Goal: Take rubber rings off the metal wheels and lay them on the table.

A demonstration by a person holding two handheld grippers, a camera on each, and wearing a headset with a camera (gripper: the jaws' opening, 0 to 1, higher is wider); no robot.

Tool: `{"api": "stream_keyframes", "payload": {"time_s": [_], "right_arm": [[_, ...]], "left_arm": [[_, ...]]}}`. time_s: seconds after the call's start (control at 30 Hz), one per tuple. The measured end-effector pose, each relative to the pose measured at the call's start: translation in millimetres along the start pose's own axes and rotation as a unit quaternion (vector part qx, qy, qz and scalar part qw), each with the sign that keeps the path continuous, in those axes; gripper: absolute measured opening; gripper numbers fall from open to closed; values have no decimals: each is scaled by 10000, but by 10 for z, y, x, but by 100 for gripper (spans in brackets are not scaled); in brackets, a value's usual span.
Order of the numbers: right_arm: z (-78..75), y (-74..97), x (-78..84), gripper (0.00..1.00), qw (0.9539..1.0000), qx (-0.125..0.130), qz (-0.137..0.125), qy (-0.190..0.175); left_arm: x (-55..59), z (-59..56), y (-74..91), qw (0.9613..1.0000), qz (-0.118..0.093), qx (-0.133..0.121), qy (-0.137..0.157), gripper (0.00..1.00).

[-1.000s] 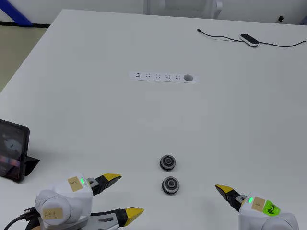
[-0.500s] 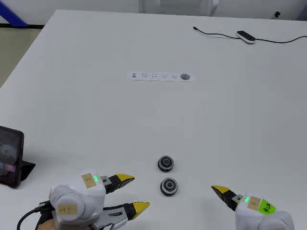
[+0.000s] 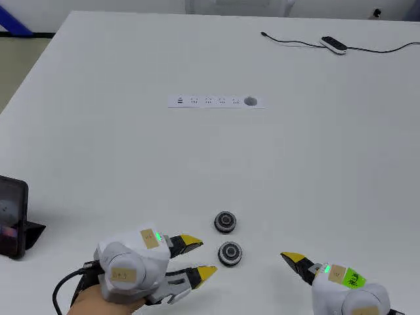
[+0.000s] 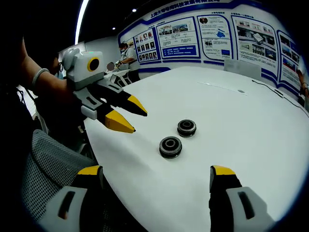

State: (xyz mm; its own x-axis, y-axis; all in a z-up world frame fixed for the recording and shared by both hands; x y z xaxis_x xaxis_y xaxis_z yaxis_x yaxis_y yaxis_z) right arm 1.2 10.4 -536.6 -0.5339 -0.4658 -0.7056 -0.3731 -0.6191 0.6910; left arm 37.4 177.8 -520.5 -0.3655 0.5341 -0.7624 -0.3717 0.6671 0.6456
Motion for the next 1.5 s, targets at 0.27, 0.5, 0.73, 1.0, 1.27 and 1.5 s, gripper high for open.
{"api": "stream_keyframes", "payload": {"time_s": [0.27,0.5,0.73,1.0,1.27,1.5], "right_arm": [[-17,-29,-9,91,10000,-36,18,-16],[-26,-54,-7,91,10000,-74,30,-48],[-34,-80,-6,90,9999,-102,38,-69],[-46,-103,-12,89,9999,-122,21,-108],[-57,-120,-16,89,9998,-129,2,-149],[-64,-130,-4,88,9997,-137,5,-190]], "left_arm": [[-31,9,-131,9998,154,28,-119,25],[-77,16,-241,9995,238,56,-210,23],[-130,-4,-343,9990,302,96,-300,20],[-112,19,-422,9983,459,118,-350,18],[-133,8,-488,9975,562,152,-411,16],[-122,21,-560,9969,643,152,-433,16]]}}
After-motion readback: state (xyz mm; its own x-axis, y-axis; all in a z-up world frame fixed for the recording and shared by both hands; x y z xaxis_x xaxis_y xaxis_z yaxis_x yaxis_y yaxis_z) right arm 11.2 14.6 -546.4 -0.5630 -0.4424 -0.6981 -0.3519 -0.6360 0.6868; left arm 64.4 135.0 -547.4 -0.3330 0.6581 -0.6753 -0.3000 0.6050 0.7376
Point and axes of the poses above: the centre of the closed fingertips' face, and the gripper's own axes: y roughly backward along the fingers, z roughly to its left, x roughly out of its underside, the point moved 7 cm from there along y, roughly backward along the fingers, and after that the axes turned 9 degrees about z, right-handed, at the moved point
